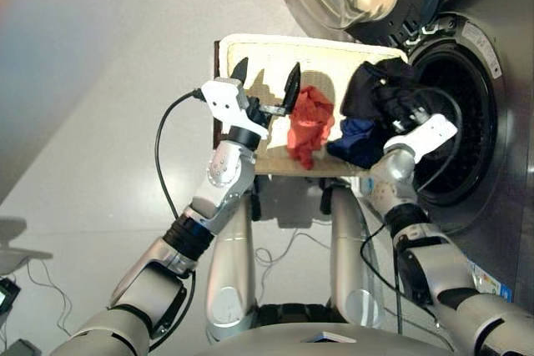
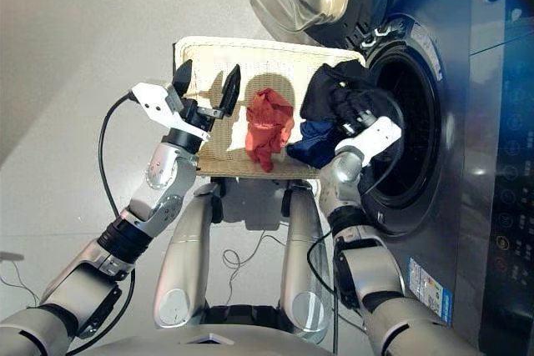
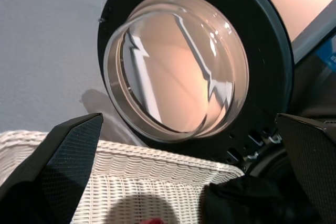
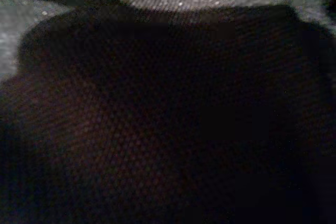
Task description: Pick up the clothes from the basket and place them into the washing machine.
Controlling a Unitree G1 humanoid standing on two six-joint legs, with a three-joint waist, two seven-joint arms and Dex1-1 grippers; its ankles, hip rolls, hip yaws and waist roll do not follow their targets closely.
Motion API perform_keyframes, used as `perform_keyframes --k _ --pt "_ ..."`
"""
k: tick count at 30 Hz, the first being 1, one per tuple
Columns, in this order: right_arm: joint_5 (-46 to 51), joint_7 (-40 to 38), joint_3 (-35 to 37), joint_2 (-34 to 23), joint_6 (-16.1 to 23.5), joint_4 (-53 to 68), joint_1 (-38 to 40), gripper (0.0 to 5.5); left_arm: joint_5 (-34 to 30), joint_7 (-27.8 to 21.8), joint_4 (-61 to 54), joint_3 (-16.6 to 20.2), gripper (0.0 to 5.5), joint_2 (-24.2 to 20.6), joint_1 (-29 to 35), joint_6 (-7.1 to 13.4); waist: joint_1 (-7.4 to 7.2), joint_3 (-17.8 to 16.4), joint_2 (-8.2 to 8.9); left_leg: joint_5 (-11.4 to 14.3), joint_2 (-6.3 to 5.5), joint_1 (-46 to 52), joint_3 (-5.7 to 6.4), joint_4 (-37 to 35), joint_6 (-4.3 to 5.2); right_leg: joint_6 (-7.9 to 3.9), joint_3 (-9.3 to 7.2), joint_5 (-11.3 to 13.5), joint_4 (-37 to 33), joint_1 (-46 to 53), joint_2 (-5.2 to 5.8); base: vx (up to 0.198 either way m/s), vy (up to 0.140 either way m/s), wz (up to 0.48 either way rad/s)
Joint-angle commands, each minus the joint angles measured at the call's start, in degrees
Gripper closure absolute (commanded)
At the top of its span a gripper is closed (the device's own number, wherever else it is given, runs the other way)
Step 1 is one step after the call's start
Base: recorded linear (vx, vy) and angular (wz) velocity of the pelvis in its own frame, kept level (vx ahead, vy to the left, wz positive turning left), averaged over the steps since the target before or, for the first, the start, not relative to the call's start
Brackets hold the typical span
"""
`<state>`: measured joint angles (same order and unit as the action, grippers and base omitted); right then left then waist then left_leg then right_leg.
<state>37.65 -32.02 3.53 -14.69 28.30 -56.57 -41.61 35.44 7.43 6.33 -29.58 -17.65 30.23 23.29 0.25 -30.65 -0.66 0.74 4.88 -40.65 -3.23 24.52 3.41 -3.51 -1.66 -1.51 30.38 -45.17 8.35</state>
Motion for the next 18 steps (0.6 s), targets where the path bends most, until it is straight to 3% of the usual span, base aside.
perform_keyframes --k 1,12,18 --pt "4.5 -2.6 3.7 -7.3 5.3 -0.8 -1.5 5.50 0.0 -0.4 -8.0 -0.8 0.00 -0.7 2.6 3.7 1.15 0.9 -2.81 6.1 0.89 0.7 0.09 6.7 1.24 -3.85 1.76 -4.3 1.8 3.9 -0.04 0.000 0.000 0.000" --pt "19.0 -4.6 10.8 -16.4 8.8 -7.0 -7.2 5.50 2.2 0.3 -9.7 -1.3 0.00 -2.3 3.5 3.3 1.15 0.9 -2.57 6.9 0.62 0.1 0.28 7.3 1.49 -3.96 1.96 -4.7 2.5 3.4 0.23 0.000 0.000 0.000" --pt "25.1 -3.9 11.8 -20.0 8.6 -9.2 -9.9 5.50 3.5 0.3 -10.7 -0.9 0.00 -3.4 3.2 3.1 1.03 1.5 -2.47 6.9 0.60 -0.9 0.07 7.6 1.56 -3.92 2.27 -4.3 2.4 2.4 0.28 0.000 0.000 0.000"
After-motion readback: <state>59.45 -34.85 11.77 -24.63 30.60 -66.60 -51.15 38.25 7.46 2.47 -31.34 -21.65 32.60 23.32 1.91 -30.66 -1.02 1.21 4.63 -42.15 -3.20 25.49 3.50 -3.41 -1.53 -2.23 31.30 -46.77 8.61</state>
